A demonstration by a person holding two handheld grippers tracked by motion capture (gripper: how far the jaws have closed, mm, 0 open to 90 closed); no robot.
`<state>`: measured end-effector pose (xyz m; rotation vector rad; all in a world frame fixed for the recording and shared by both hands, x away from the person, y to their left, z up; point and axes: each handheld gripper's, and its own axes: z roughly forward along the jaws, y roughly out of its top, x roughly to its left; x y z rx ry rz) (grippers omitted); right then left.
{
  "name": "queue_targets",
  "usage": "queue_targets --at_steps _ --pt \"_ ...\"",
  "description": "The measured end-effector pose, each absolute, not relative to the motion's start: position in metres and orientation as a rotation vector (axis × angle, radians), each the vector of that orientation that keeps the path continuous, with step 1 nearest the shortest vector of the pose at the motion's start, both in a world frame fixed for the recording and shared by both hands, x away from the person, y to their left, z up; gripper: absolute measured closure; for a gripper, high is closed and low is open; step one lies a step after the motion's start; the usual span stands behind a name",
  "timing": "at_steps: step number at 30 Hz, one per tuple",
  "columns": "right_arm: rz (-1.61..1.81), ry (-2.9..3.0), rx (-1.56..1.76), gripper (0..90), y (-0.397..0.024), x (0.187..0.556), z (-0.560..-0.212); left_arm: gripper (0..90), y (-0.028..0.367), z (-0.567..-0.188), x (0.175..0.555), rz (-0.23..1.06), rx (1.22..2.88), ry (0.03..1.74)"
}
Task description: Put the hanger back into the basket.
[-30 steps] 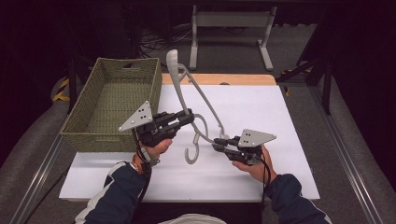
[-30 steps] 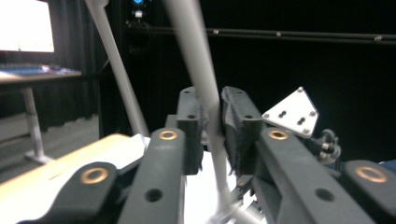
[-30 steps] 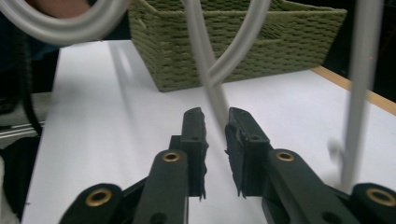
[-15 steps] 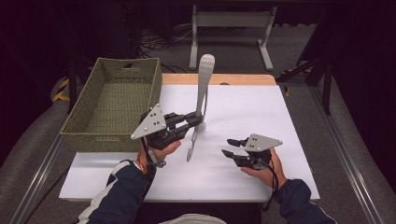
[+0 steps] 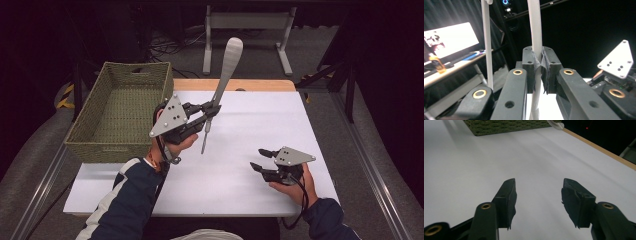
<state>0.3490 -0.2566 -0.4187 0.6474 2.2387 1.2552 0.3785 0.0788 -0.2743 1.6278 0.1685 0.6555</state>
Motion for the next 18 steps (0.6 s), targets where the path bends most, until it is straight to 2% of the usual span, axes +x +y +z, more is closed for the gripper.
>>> queue_targets --at_steps 11,18 --pt "1.273 2.247 0.627 40.3 -0.254 0.349 -0.420 82.6 0.093 -0.246 0.370 0.813 1.618 0.163" --pt "1.263 2.261 0.623 38.7 -0.251 0.350 -0.422 82.6 0.116 -0.239 0.371 0.930 1.608 0.229"
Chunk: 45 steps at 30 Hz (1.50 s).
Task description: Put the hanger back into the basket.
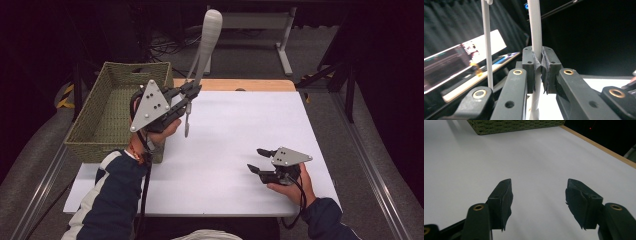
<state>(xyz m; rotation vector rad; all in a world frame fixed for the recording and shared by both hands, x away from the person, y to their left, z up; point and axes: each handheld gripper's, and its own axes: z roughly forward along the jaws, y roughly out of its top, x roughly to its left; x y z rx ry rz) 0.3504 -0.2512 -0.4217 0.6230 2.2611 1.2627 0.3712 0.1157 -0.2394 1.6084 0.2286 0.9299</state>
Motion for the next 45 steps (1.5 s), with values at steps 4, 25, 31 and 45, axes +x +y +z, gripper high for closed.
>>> queue_targets --at_steps 4,25,31,45 --pt "1.276 2.265 0.628 38.0 -0.251 0.350 -0.421 82.6 0.128 -0.242 0.375 0.958 1.624 0.270" --pt "1.258 2.312 0.619 35.9 -0.242 0.352 -0.426 82.5 0.203 -0.278 0.432 1.036 1.851 0.794" --pt "1.248 2.330 0.603 35.5 -0.238 0.351 -0.427 82.6 0.197 -0.291 0.451 1.051 1.919 0.899" --pt "1.216 2.370 0.589 35.0 -0.233 0.353 -0.432 82.2 0.200 -0.290 0.469 0.971 2.066 0.985"
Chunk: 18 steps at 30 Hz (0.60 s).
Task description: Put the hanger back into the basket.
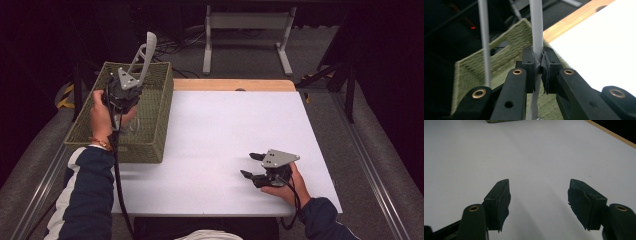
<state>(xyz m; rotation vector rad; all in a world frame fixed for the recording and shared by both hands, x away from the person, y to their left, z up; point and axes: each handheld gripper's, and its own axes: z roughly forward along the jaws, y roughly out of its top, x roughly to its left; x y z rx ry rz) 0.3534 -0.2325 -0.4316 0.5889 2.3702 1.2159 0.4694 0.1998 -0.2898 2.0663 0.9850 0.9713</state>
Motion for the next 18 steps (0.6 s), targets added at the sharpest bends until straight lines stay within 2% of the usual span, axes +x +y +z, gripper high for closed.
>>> queue_targets --at_steps 7,12,14,18 --pt "1.200 2.381 0.572 34.5 -0.229 0.353 -0.433 80.0 0.180 -0.303 0.498 0.873 2.087 1.015" --pt "1.199 2.383 0.581 34.4 -0.230 0.355 -0.433 79.1 0.163 -0.310 0.532 0.837 2.108 1.104" --pt "1.201 2.383 0.582 34.4 -0.230 0.354 -0.433 77.7 0.155 -0.315 0.546 0.781 2.127 1.152" --pt "1.219 2.384 0.592 34.4 -0.231 0.354 -0.432 75.1 0.143 -0.323 0.560 0.791 2.174 1.169"
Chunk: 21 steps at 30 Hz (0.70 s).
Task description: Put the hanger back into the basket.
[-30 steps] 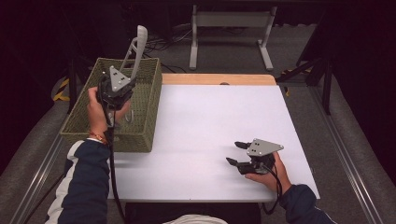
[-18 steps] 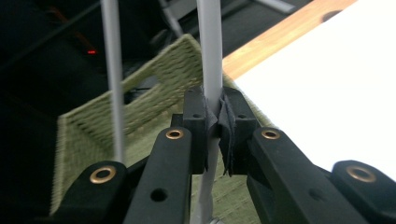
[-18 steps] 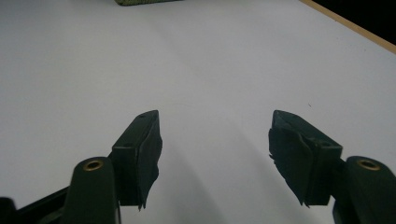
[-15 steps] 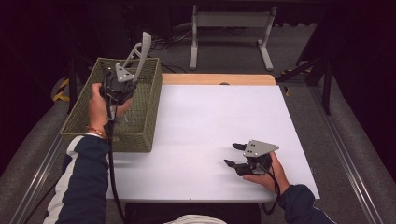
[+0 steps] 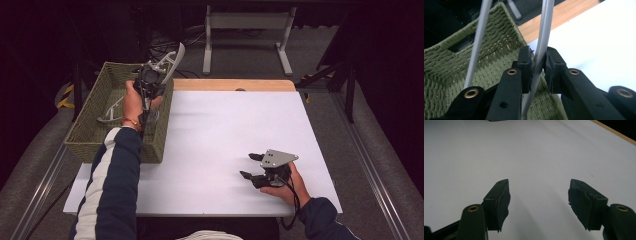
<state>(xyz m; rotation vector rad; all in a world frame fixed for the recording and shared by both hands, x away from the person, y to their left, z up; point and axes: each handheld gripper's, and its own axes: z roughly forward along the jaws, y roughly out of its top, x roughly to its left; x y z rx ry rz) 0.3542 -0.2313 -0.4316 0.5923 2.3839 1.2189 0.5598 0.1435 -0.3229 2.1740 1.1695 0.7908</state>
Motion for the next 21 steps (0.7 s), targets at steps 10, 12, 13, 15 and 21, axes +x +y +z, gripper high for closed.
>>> queue_targets --at_steps 10,12,13,15,21 --pt "1.243 2.381 0.625 34.4 -0.236 0.356 -0.431 55.5 0.147 -0.339 0.565 0.691 2.168 1.191" --pt "1.240 2.383 0.624 34.4 -0.235 0.356 -0.431 50.2 0.157 -0.336 0.562 0.645 2.136 1.177" --pt "1.242 2.386 0.623 34.4 -0.235 0.356 -0.431 45.4 0.162 -0.334 0.559 0.623 2.128 1.155" --pt "1.240 2.388 0.623 34.4 -0.235 0.356 -0.432 40.1 0.172 -0.330 0.551 0.616 2.109 1.118" --pt "1.252 2.393 0.642 34.4 -0.235 0.358 -0.432 32.1 0.222 -0.321 0.523 0.621 2.079 1.020"
